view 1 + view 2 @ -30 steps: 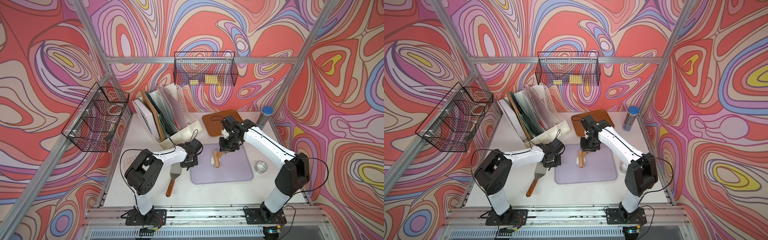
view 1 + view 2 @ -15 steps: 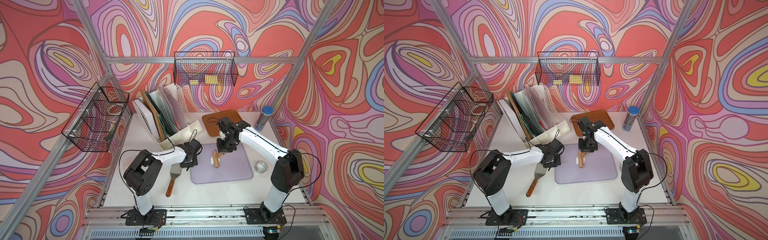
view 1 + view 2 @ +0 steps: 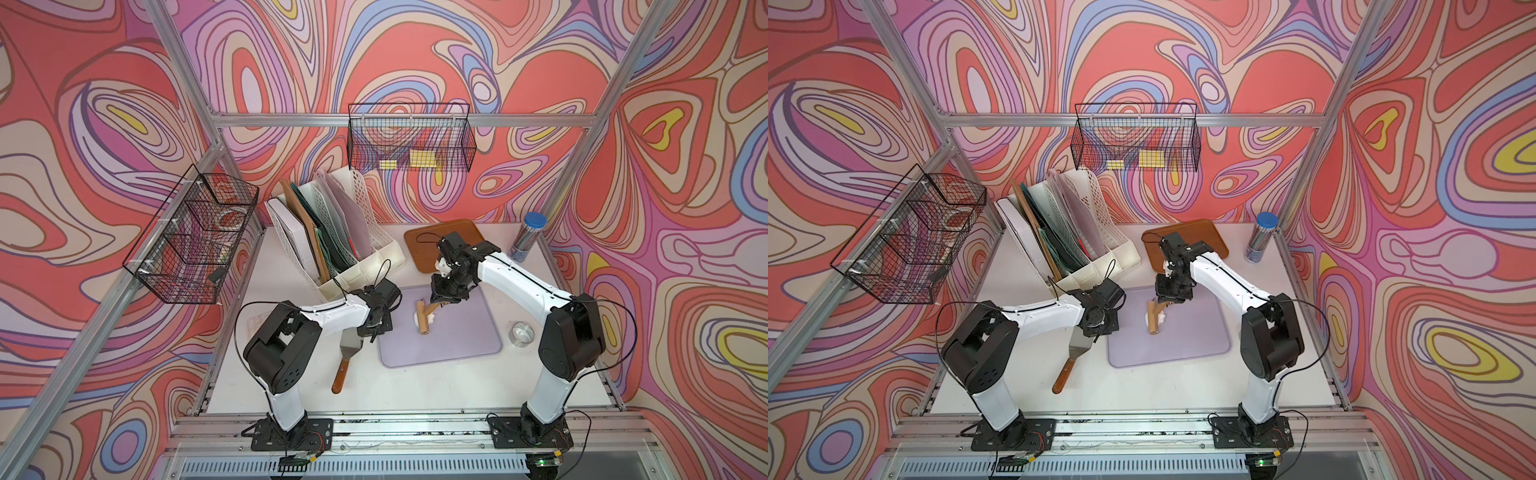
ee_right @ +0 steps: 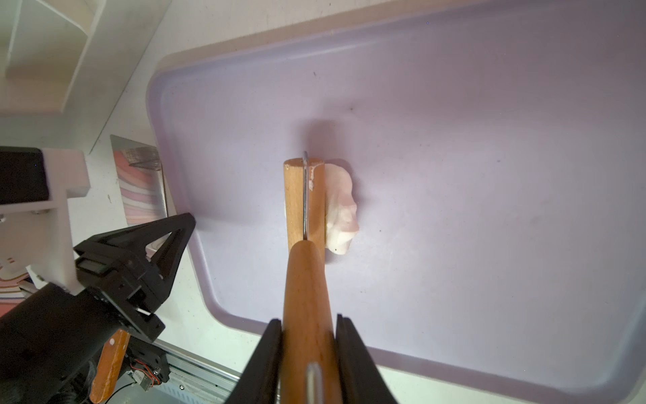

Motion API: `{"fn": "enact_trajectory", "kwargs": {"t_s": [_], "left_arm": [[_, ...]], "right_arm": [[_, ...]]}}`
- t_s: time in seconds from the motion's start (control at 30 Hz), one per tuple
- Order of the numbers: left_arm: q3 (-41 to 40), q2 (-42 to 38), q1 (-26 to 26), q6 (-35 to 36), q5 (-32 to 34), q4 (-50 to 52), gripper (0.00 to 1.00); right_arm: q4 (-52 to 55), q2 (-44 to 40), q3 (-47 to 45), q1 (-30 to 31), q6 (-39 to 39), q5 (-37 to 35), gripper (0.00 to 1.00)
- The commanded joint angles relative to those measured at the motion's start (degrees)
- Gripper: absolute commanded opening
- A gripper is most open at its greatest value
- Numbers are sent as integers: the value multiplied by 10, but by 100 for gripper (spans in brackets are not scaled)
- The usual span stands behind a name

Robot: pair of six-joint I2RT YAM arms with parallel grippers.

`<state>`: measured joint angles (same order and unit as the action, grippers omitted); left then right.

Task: Roll out the dumpling wrappers from the dough
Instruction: Flatten out the dough on the work surface.

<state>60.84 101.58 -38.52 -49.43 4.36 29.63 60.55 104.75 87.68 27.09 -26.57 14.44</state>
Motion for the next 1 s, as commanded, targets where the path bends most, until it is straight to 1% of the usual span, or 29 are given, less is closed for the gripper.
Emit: {"fn": "enact_trajectory", "kwargs": {"t_s": [0.0,0.1,0.23,0.4,0.67,0.97], "left_arm": [[-12,-2,4,-5,19,42,0],[-12,-2,4,-6,17,43,0],[-10,-4,4,-6,19,45,0],[-9,-2,4,-9,14,45,0],[-9,-7,4,-10,26,54,0],[-11,-9,4,-9,30,55,0]], "right_arm": [[-26,97,-66,7,10,-36,0],[-37,95,-71,7,8,-29,0],[-29,92,-71,9,10,-60,0],[-27,90,-67,19,11,-82,0],[-64,94,-74,28,6,-40,0],[-94,56,-57,29,5,30,0]]}}
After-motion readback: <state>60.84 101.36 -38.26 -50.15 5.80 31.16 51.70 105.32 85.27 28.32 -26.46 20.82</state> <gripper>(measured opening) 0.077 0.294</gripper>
